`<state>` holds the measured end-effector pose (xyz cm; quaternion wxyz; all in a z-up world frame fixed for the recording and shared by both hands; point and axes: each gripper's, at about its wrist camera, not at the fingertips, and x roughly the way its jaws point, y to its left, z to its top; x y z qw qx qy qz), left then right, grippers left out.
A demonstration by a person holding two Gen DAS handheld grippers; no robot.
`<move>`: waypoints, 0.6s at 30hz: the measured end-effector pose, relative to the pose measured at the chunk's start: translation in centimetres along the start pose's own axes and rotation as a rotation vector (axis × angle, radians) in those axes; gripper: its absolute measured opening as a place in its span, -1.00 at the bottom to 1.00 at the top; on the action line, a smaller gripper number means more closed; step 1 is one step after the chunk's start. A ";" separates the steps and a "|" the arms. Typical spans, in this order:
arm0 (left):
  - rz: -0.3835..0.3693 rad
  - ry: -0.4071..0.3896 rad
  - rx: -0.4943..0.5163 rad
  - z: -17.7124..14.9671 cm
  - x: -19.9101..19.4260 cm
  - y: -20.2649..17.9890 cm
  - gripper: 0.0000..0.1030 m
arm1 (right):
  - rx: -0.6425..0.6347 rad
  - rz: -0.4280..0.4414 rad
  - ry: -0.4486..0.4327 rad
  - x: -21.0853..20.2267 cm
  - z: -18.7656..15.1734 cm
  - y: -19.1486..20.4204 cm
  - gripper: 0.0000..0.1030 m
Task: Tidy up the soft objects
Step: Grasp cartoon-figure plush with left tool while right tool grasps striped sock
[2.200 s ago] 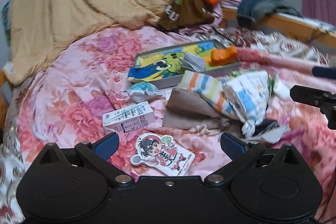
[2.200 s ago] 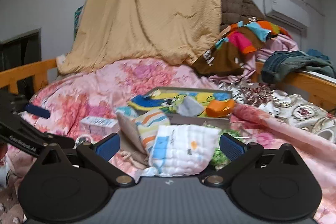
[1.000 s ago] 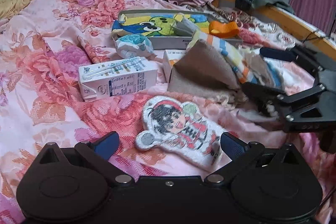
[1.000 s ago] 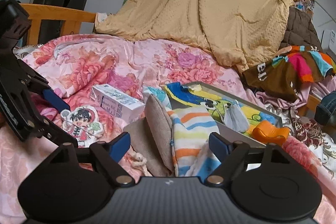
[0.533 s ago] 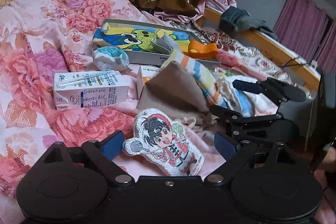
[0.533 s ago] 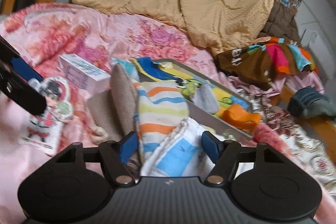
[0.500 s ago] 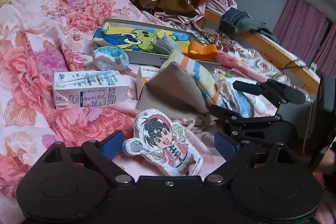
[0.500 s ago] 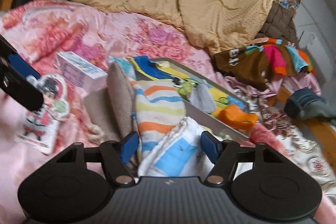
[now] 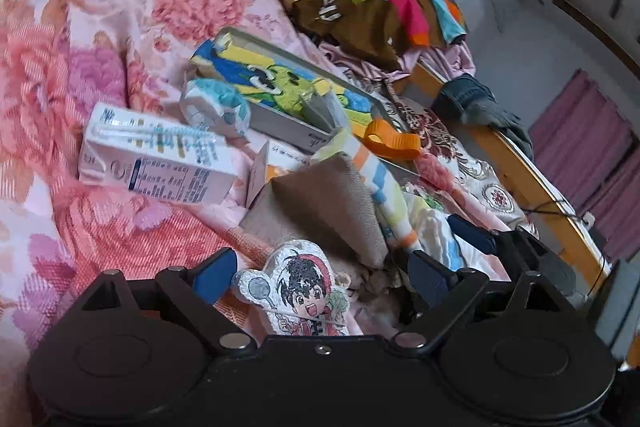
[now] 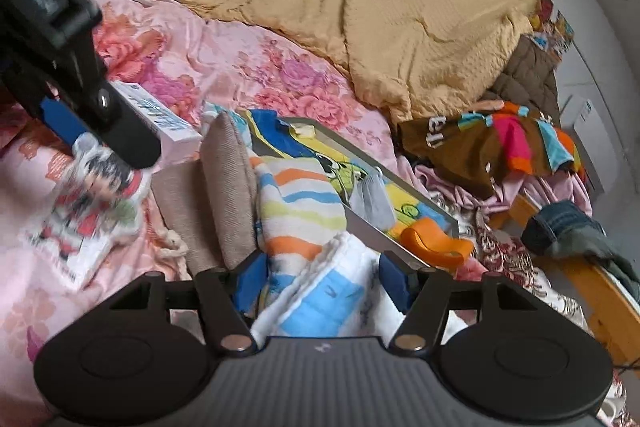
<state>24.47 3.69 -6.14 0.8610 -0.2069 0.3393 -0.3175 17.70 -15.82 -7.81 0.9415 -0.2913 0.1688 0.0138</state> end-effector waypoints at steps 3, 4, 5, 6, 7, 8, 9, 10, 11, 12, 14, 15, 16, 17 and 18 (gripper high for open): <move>-0.003 0.053 -0.023 -0.2 0.6 0.6 0.71 | -0.024 0.002 -0.023 -0.1 0.1 0.3 0.29; 0.005 0.061 -0.015 -0.3 0.8 0.7 0.71 | -0.030 0.004 -0.032 -0.1 0.2 0.3 0.29; 0.005 0.065 -0.002 -0.4 0.8 0.6 0.71 | -0.035 0.004 -0.041 -0.1 0.3 0.3 0.29; 0.006 0.068 0.011 -0.5 0.8 0.5 0.71 | -0.041 0.001 -0.047 0.0 0.4 0.3 0.29; 0.008 0.072 0.020 -0.6 0.9 0.4 0.71 | -0.042 -0.001 -0.051 0.1 0.5 0.3 0.29; 0.007 0.073 0.022 -0.6 0.9 0.3 0.70 | -0.038 0.002 -0.052 0.3 0.7 0.1 0.26; 0.004 0.074 0.020 -0.6 0.9 0.3 0.70 | -0.030 0.009 -0.050 0.5 0.8 -0.1 0.12; 0.000 0.076 0.018 -0.6 0.8 0.3 0.65 | -0.026 0.012 -0.046 0.6 0.8 -0.1 0.05; -0.002 0.077 0.019 -0.7 0.8 0.2 0.62 | -0.027 0.013 -0.040 0.8 0.8 -0.2 -0.04; 0.003 0.076 0.023 -0.7 0.8 0.1 0.59 | -0.029 0.016 -0.034 1.0 0.9 -0.2 -0.07; -0.008 0.079 0.018 -0.7 0.7 0.1 0.30 | -0.021 0.037 -0.030 0.9 0.8 -0.3 -0.16; -0.017 0.085 0.013 -0.7 0.8 0.0 0.24 | -0.022 0.050 -0.034 0.8 0.9 -0.2 -0.24; -0.020 0.090 0.014 -0.8 0.8 -0.2 0.16 | -0.028 0.055 -0.038 0.8 0.9 -0.1 -0.26; -0.021 0.091 0.021 -0.8 0.8 -0.4 0.10 | -0.033 0.059 -0.040 0.8 0.9 0.0 -0.32; -0.023 0.091 0.030 -0.9 0.9 -0.6 0.08 | -0.036 0.066 -0.039 0.8 0.9 0.1 -0.37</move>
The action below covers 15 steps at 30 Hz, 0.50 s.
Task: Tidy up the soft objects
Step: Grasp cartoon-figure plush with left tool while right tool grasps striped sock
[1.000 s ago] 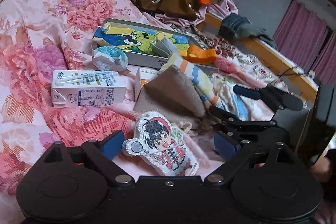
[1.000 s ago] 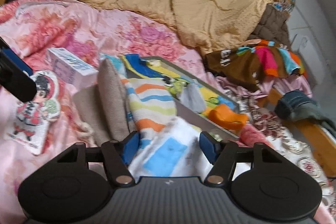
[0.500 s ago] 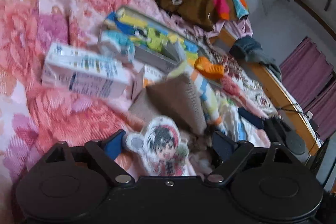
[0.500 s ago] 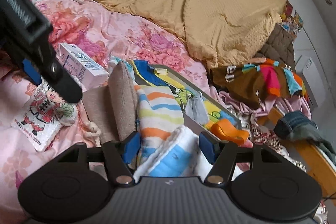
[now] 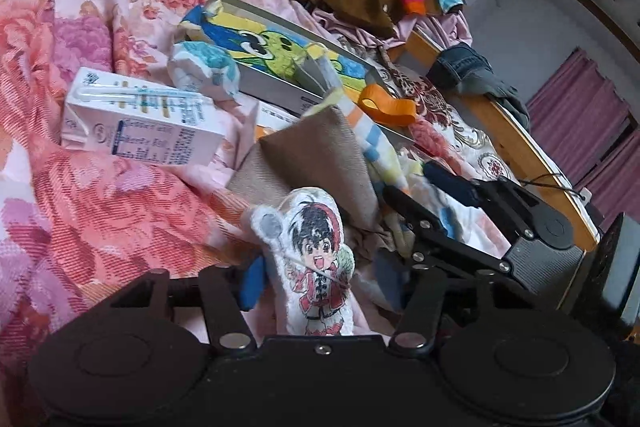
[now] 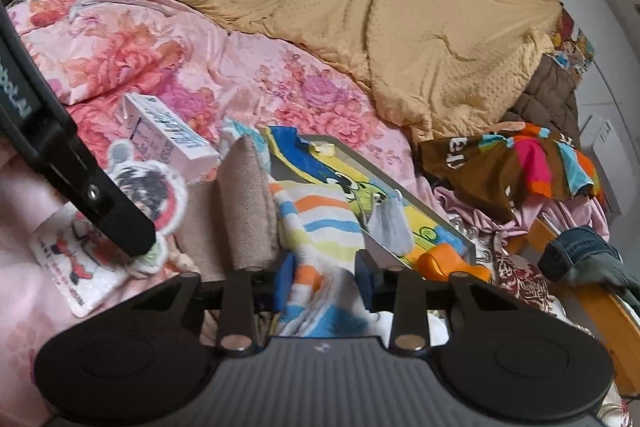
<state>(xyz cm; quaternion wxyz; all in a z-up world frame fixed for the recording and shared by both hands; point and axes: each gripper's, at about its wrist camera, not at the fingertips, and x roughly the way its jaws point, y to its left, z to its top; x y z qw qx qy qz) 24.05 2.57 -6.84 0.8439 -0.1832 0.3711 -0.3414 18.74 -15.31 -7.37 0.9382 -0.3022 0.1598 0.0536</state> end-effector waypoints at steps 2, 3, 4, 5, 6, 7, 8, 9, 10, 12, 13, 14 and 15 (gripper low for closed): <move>0.000 0.005 0.003 -0.1 0.1 -0.3 -0.09 | -0.003 0.008 0.007 0.2 0.0 0.2 -0.40; -0.003 0.010 0.000 -0.2 0.2 -0.3 -0.15 | -0.004 0.013 0.008 0.4 0.1 0.1 -0.41; -0.001 0.016 -0.004 -0.2 0.3 -0.4 -0.26 | -0.005 0.015 0.008 0.5 0.1 0.1 -0.42; 0.007 0.021 -0.006 -0.3 0.5 -0.5 -0.39 | -0.006 0.018 0.005 0.6 0.2 0.2 -0.42; 0.021 0.029 -0.006 -0.4 0.6 -0.6 -0.46 | -0.013 0.020 0.002 0.7 0.2 0.3 -0.43; 0.033 0.033 -0.005 -0.5 0.7 -0.7 -0.51 | -0.021 0.022 0.001 0.7 0.2 0.4 -0.44; 0.043 0.034 -0.007 -0.6 0.7 -0.7 -0.51 | -0.028 0.024 0.000 0.8 0.2 0.5 -0.47; 0.049 0.032 -0.015 -0.6 0.7 -0.8 -0.52 | -0.034 0.026 0.000 0.8 0.2 0.7 -0.54; 0.051 0.031 -0.023 -0.6 0.7 -0.8 -0.54 | -0.037 0.029 0.000 0.9 0.2 0.7 -0.57; 0.062 0.025 -0.029 -0.7 0.6 -1.0 -0.57 | -0.040 0.037 -0.001 0.9 0.3 0.8 -0.85; 0.071 0.022 -0.029 -0.7 0.6 -1.1 -0.59 | -0.038 0.044 -0.003 0.9 0.3 0.7 -0.85; 0.081 0.020 -0.030 -0.7 0.5 -1.3 -0.60 | -0.032 0.049 -0.007 0.8 0.3 0.7 -0.86; 0.096 0.018 -0.033 -0.7 0.5 -1.5 -0.60 | -0.024 0.054 -0.015 0.7 0.3 0.6 -0.87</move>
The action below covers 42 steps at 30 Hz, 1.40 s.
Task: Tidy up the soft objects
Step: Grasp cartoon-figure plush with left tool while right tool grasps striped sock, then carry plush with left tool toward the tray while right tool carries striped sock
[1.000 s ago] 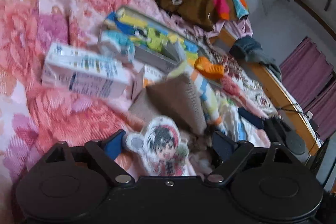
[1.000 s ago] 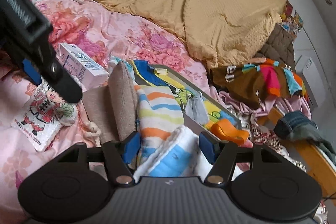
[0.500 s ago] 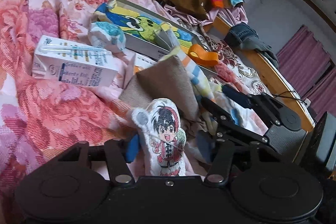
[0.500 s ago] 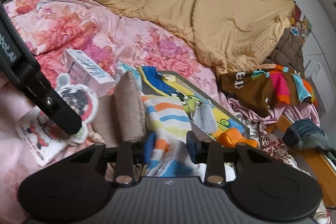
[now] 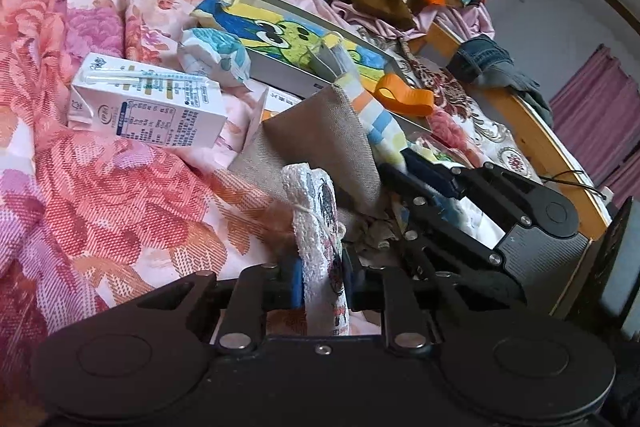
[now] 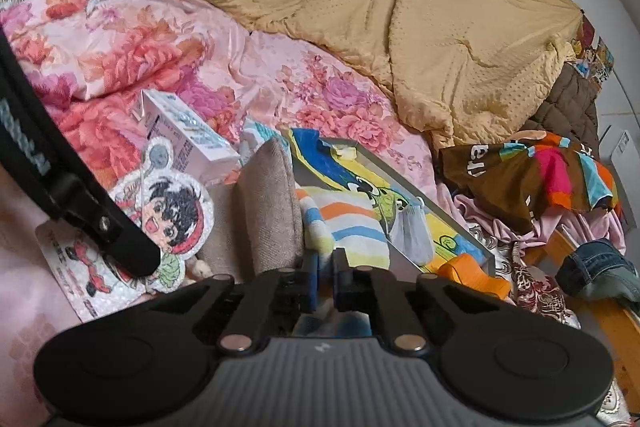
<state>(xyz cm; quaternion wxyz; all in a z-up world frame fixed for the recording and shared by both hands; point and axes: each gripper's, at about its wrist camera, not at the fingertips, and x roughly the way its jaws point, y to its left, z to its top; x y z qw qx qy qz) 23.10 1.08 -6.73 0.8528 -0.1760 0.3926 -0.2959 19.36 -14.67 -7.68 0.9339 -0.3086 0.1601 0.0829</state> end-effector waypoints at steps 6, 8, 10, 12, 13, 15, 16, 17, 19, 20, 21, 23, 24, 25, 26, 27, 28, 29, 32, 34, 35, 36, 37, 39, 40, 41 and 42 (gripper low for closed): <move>0.081 -0.020 0.001 -0.1 -0.4 -1.6 -0.71 | 0.066 -0.020 -0.072 -1.7 0.5 -1.3 -0.88; 0.098 -0.038 -0.003 -0.1 -0.8 -2.2 -0.73 | 0.086 -0.034 -0.104 -2.5 0.7 -1.9 -0.88; 0.107 -0.060 -0.004 -0.1 -1.2 -2.9 -0.73 | 0.106 -0.044 -0.142 -3.4 0.9 -2.5 -0.88; 0.116 -0.087 -0.006 -0.2 -1.9 -3.5 -0.73 | 0.116 -0.049 -0.172 -4.2 1.0 -3.0 -0.88; 0.119 -0.096 -0.010 -0.2 -2.1 -3.8 -0.73 | 0.116 -0.055 -0.184 -4.5 1.1 -3.1 -0.88; 0.124 -0.104 -0.025 -0.2 -2.6 -4.2 -0.73 | 0.116 -0.063 -0.206 -5.2 1.2 -3.4 -0.88; 0.124 -0.101 -0.030 -0.2 -2.8 -4.5 -0.74 | 0.117 -0.066 -0.218 -5.5 1.2 -3.5 -0.88; 0.127 -0.103 -0.031 -0.1 -3.0 -4.8 -0.74 | 0.119 -0.071 -0.227 -5.7 1.3 -3.7 -0.88; 0.133 -0.115 -0.029 0.1 -3.6 -5.3 -0.74 | 0.127 -0.081 -0.248 -6.2 1.4 -4.0 -0.88; 0.135 -0.122 -0.026 0.2 -3.9 -5.5 -0.74 | 0.133 -0.085 -0.256 -6.4 1.5 -4.2 -0.88; 0.138 -0.128 -0.021 0.4 -4.2 -5.8 -0.74 | 0.141 -0.089 -0.263 -6.6 1.6 -4.4 -0.88; 0.143 -0.140 -0.012 0.9 -4.7 -6.3 -0.74 | 0.157 -0.094 -0.270 -6.8 1.6 -4.9 -0.88; 0.146 -0.147 -0.009 1.2 -5.0 -6.6 -0.74 | 0.164 -0.096 -0.274 -6.9 1.6 -5.1 -0.88; 0.146 -0.152 -0.008 1.5 -5.2 -6.7 -0.73 | 0.168 -0.099 -0.278 -7.1 1.5 -5.3 -0.88; 0.147 -0.155 -0.008 1.8 -5.4 -6.8 -0.73 | 0.169 -0.102 -0.281 -7.2 1.5 -5.3 -0.88; 0.148 -0.159 -0.008 2.1 -5.5 -6.9 -0.73 | 0.169 -0.105 -0.285 -7.2 1.5 -5.4 -0.88; 0.149 -0.163 -0.006 2.4 -5.6 -7.1 -0.73 | 0.169 -0.109 -0.290 -7.3 1.5 -5.5 -0.88; 0.150 -0.166 -0.002 2.8 -5.5 -7.3 -0.73 | 0.167 -0.112 -0.293 -7.4 1.6 -5.6 -0.88; 0.160 -0.175 0.022 3.9 -5.3 -7.9 -0.73 | 0.164 -0.128 -0.297 -7.3 1.8 -6.2 -0.88; 0.159 -0.189 0.030 4.9 -5.0 -8.2 -0.73 | 0.174 -0.135 -0.296 -7.0 2.0 -6.9 -0.88; 0.155 -0.196 0.029 5.4 -4.9 -8.3 -0.73 | 0.181 -0.137 -0.297 -6.8 2.1 -7.4 -0.88; 0.151 -0.203 0.029 6.1 -4.6 -8.4 -0.73 | 0.196 -0.137 -0.296 -6.6 2.2 -8.0 -0.88; 0.151 -0.208 0.033 6.6 -4.3 -8.6 -0.73 | 0.216 -0.138 -0.292 -6.2 2.2 -8.7 -0.88; 0.156 -0.212 0.049 7.9 -3.4 -9.0 -0.73 | 0.243 -0.150 -0.289 -5.3 2.2 -10.0 -0.88; 0.155 -0.213 0.057 8.5 -2.9 -9.2 -0.73 | 0.250 -0.157 -0.289 -4.7 2.2 -10.7 -0.88; 0.153 -0.215 0.063 9.1 -2.5 -9.4 -0.73 | 0.255 -0.164 -0.289 -4.2 2.1 -11.3 -0.88; 0.146 -0.220 0.067 9.6 -2.0 -9.6 -0.73 | 0.264 -0.170 -0.293 -3.4 2.0 -12.1 -0.88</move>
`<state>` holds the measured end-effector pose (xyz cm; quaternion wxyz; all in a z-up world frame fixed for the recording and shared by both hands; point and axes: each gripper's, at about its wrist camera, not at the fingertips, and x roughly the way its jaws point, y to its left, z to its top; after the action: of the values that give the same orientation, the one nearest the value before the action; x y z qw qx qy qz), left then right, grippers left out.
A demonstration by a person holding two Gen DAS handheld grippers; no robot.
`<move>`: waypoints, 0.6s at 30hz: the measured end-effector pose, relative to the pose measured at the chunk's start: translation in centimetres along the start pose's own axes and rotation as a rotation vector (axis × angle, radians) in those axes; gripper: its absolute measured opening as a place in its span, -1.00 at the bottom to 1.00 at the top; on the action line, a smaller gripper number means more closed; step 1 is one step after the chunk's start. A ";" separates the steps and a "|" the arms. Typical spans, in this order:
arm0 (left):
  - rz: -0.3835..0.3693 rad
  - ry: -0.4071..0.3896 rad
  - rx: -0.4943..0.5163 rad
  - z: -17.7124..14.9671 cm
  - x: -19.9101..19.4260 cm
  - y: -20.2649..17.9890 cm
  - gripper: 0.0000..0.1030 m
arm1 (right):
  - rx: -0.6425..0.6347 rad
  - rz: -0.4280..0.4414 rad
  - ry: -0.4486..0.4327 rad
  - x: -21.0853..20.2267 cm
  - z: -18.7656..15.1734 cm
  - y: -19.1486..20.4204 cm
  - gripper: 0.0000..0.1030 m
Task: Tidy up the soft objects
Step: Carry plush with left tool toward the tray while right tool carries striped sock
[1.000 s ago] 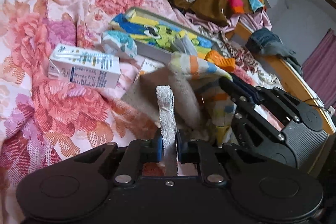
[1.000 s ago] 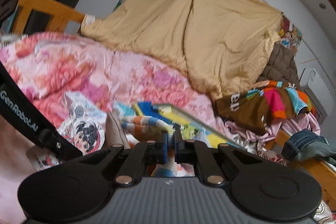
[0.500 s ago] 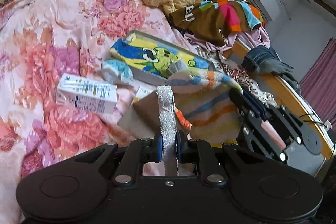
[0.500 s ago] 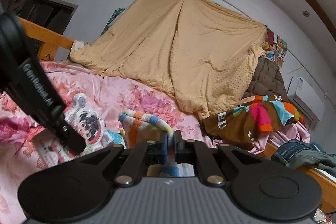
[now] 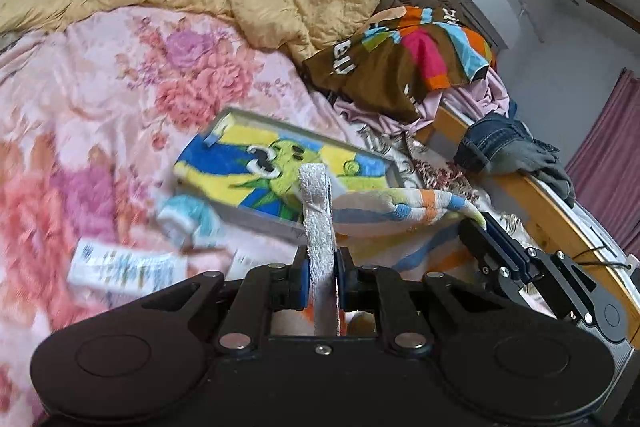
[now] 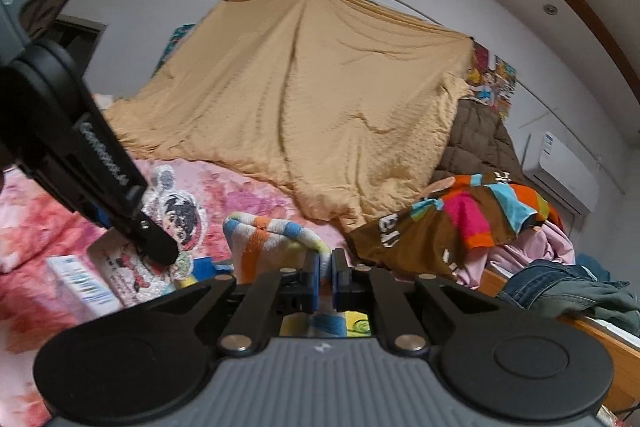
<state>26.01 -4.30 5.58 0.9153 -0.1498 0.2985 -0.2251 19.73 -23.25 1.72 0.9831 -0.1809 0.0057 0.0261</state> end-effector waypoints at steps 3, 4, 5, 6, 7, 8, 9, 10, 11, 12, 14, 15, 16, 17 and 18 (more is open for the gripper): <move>-0.013 -0.012 0.026 1.0 1.8 -0.9 -0.73 | 0.002 -0.017 -0.006 2.5 -0.7 -1.6 -0.88; -0.016 -0.013 0.039 1.4 2.5 -1.1 -0.73 | 0.003 -0.021 -0.005 3.4 -0.9 -2.0 -0.88; -0.018 -0.013 0.051 1.7 3.2 -1.3 -0.73 | 0.006 -0.025 -0.003 4.5 -1.3 -2.5 -0.88; -0.017 -0.013 0.062 2.1 4.1 -1.6 -0.73 | 0.010 -0.029 0.002 5.5 -1.6 -3.0 -0.88; -0.019 -0.015 0.070 2.5 5.0 -1.7 -0.73 | 0.019 -0.031 0.007 6.3 -1.9 -3.3 -0.88; -0.022 -0.017 0.074 2.9 5.9 -1.8 -0.73 | 0.034 -0.028 0.012 7.2 -2.2 -3.8 -0.88; -0.025 -0.023 0.074 3.2 7.0 -1.8 -0.73 | 0.050 -0.023 0.018 8.0 -2.6 -4.3 -0.88; -0.028 -0.028 0.069 3.4 7.8 -1.8 -0.73 | 0.062 -0.019 0.024 8.7 -2.9 -4.6 -0.88; -0.030 -0.031 0.062 3.6 8.7 -1.7 -0.73 | 0.075 -0.014 0.027 9.2 -3.1 -5.0 -0.88; -0.029 -0.031 0.053 3.8 9.8 -1.7 -0.73 | 0.091 -0.004 0.031 9.9 -3.4 -5.3 -0.88; -0.027 -0.033 0.035 4.1 12.0 -1.4 -0.73 | 0.112 0.015 0.045 11.0 -3.8 -5.8 -0.88; -0.025 -0.034 0.023 4.2 13.0 -1.3 -0.73 | 0.124 0.028 0.058 11.6 -4.1 -6.1 -0.88; -0.025 -0.035 0.008 4.4 13.8 -1.0 -0.73 | 0.136 0.041 0.069 12.0 -4.2 -6.3 -0.87; -0.027 -0.034 -0.010 4.5 14.8 -0.8 -0.73 | 0.149 0.053 0.079 12.4 -4.4 -6.5 -0.87; -0.029 -0.032 -0.026 4.5 15.6 -0.6 -0.73 | 0.165 0.067 0.099 13.0 -4.6 -6.8 -0.87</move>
<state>39.86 -11.99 1.85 0.9145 -0.1698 0.2846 -0.2320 33.04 -30.60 -0.43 0.9918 -0.1002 0.0624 0.0494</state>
